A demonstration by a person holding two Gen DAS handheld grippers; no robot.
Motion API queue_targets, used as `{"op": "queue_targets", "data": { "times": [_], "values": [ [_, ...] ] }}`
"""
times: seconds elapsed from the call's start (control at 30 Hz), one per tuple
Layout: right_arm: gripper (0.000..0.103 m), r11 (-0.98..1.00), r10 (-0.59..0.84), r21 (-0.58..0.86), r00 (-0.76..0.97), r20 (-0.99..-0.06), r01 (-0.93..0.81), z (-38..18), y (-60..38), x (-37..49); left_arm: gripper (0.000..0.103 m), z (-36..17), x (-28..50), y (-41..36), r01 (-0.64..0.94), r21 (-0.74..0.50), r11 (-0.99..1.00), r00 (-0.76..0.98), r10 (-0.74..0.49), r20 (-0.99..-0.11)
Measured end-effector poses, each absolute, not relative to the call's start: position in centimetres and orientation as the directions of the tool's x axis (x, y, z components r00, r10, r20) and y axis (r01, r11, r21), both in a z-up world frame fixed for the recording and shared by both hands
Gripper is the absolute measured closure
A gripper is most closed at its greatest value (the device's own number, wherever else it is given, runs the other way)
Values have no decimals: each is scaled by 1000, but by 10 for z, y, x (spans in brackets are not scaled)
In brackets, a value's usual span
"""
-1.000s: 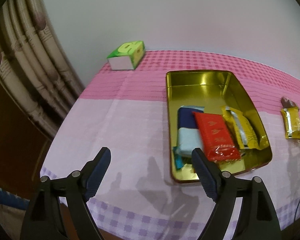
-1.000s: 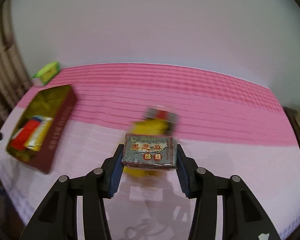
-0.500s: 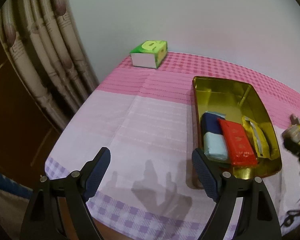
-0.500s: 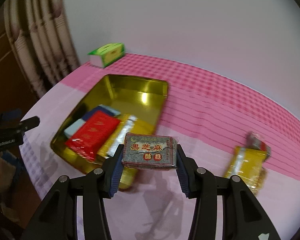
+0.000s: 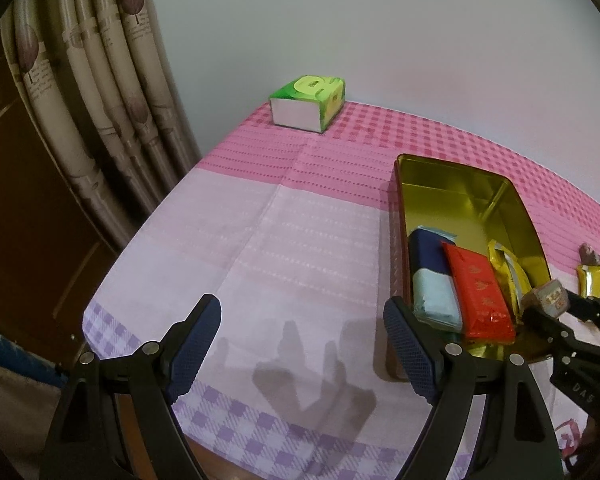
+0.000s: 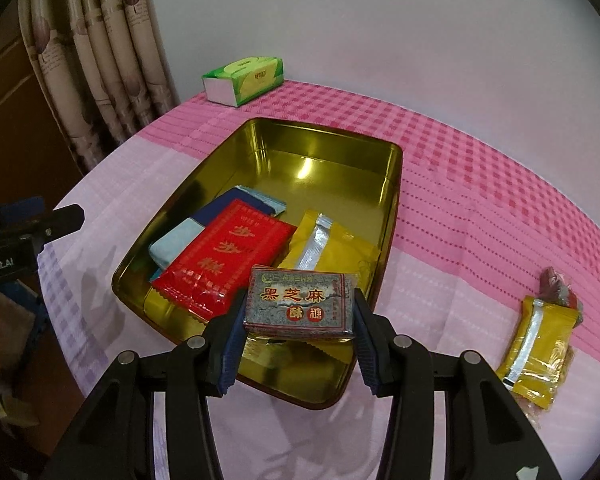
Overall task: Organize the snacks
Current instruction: 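Carry the sesame candy box into the tin and open the right tool, then move the right tool back to the pile and grasp the clear peanut bag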
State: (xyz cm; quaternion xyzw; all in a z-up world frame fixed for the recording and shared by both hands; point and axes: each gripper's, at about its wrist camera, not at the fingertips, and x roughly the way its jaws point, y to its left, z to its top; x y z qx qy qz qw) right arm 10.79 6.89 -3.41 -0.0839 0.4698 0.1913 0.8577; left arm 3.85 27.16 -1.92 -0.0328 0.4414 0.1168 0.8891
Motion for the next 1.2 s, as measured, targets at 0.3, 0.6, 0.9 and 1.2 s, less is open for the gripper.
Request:
{"op": "queue_targets", "data": {
  "times": [0.3, 0.6, 0.9, 1.2],
  "values": [
    [58, 908, 250, 39, 465, -849, -418, -43, 71, 105, 19, -21, 39, 268, -230, 55, 972, 581, 182, -793],
    [52, 910, 260, 49, 474, -841, -413, -40, 69, 105, 19, -22, 39, 264, -228, 62, 972, 582, 187, -791],
    [48, 930, 254, 50, 540, -802, -363, -19, 43, 103, 19, -22, 38, 265, -222, 76, 972, 585, 195, -787],
    [48, 989, 88, -3, 607, -789, -147, -7, -61, 111, 19, -21, 39, 262, -209, 90, 974, 593, 199, -780]
  ]
}}
